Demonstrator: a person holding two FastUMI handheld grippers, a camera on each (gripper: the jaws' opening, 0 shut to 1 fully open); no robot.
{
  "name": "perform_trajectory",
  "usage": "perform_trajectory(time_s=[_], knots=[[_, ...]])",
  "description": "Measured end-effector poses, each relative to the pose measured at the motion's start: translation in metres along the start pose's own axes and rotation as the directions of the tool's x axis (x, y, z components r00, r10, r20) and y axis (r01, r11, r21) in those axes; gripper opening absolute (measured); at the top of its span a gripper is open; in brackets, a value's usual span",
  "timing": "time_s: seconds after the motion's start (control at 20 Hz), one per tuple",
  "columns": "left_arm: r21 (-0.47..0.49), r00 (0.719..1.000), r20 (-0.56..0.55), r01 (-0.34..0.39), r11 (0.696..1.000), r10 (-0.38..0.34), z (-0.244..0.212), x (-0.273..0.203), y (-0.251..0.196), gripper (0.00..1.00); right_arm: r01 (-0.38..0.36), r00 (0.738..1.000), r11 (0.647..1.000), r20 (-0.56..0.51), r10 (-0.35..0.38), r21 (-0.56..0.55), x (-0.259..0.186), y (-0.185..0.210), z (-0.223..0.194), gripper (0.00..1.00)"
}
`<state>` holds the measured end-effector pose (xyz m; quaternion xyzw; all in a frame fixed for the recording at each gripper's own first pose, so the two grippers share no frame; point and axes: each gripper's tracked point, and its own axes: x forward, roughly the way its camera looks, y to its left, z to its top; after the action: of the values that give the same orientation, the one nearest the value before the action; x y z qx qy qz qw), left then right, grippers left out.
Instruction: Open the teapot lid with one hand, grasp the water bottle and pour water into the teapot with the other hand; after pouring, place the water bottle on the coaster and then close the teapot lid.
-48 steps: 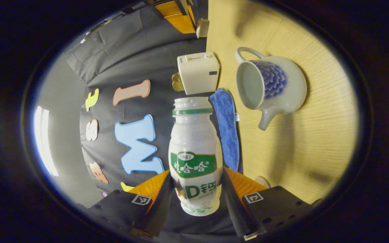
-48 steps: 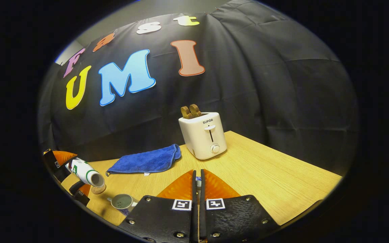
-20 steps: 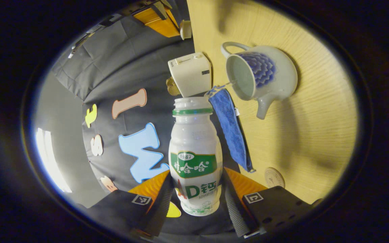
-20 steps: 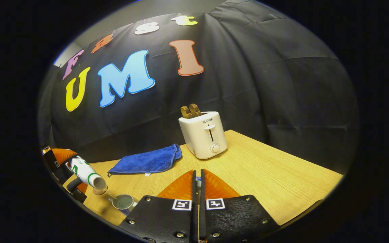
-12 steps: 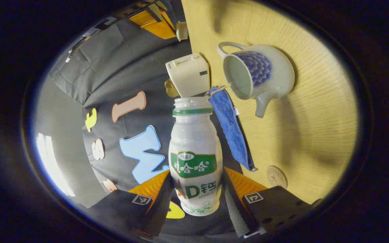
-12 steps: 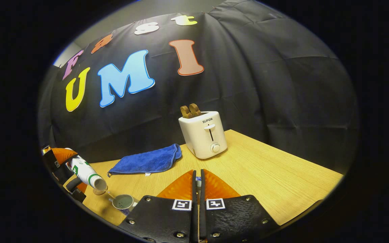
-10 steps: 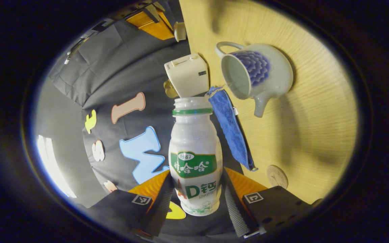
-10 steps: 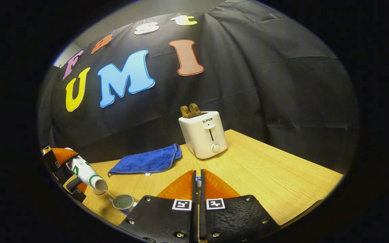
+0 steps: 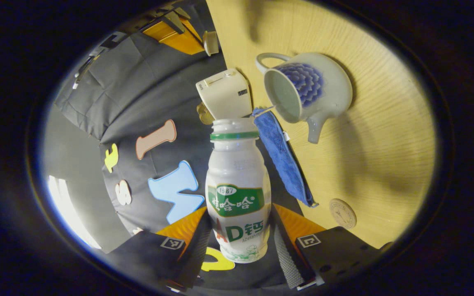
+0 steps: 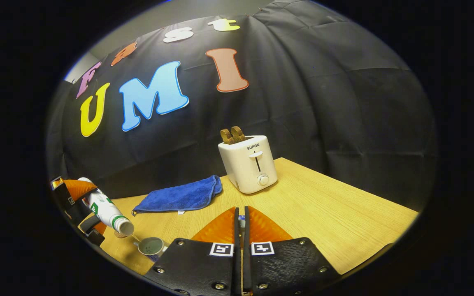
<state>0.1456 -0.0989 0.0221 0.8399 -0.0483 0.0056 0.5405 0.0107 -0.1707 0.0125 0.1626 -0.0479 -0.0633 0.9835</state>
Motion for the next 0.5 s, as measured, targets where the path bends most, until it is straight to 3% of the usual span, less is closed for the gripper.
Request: perform_trajectory(time_s=[0.1, 0.2, 0.25, 0.45, 0.5], knots=[[0.016, 1.000, 0.009, -0.001, 1.000, 0.001, 0.0013, -0.0008, 0.0009, 0.91, -0.001, 1.000, 1.000, 0.000, 0.001, 0.000, -0.0007, -0.0003, -0.0003, 0.01], [0.031, 1.000, 0.018, -0.002, 1.000, 0.002, 0.0056, -0.0021, 0.0019, 0.91, -0.002, 1.000, 1.000, 0.000, 0.002, 0.003, -0.0010, -0.0002, 0.0003, 0.01], [0.038, 1.000, 0.023, -0.003, 0.999, 0.002, 0.0066, -0.0016, 0.0022, 0.84, -0.002, 1.000, 1.000, 0.001, 0.002, 0.004, -0.0009, -0.0003, 0.0001, 0.01], [0.062, 1.000, 0.031, -0.002, 0.998, 0.000, 0.0083, -0.0029, 0.0042, 0.84, -0.005, 1.000, 1.000, -0.001, 0.005, 0.008, -0.0004, -0.0003, -0.0003, 0.01], [0.071, 0.999, 0.033, -0.002, 0.997, -0.001, 0.0072, -0.0028, 0.0042, 0.90, -0.006, 1.000, 1.000, -0.001, 0.006, 0.009, -0.0009, 0.0001, 0.0001, 0.01]])
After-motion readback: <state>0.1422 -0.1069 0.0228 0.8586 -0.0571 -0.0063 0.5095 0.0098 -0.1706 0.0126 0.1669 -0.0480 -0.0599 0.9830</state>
